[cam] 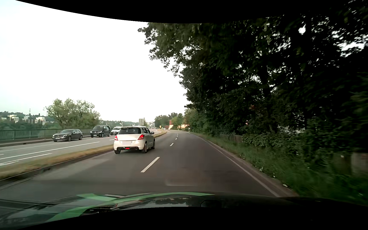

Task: Follow the waypoints while adhering to traffic rules and regulations

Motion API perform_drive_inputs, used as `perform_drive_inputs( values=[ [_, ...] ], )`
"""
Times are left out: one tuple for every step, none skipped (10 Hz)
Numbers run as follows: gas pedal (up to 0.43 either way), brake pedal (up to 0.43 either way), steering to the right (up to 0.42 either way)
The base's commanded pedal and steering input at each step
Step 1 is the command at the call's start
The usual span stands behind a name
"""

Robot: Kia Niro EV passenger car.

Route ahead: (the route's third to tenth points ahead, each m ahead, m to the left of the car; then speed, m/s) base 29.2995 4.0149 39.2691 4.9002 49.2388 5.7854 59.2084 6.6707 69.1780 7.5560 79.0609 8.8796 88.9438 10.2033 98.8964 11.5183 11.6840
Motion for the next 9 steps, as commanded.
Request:
perform_drive_inputs(
  values=[
    [0.311,0.000,-0.012],
    [0.311,0.000,-0.012],
    [0.311,0.000,-0.012],
    [0.299,0.000,-0.012],
    [0.268,0.000,-0.012],
    [0.248,0.000,-0.012],
    [0.248,0.000,-0.012],
    [0.248,0.000,-0.013],
    [0.248,0.000,-0.013]
  ],
)
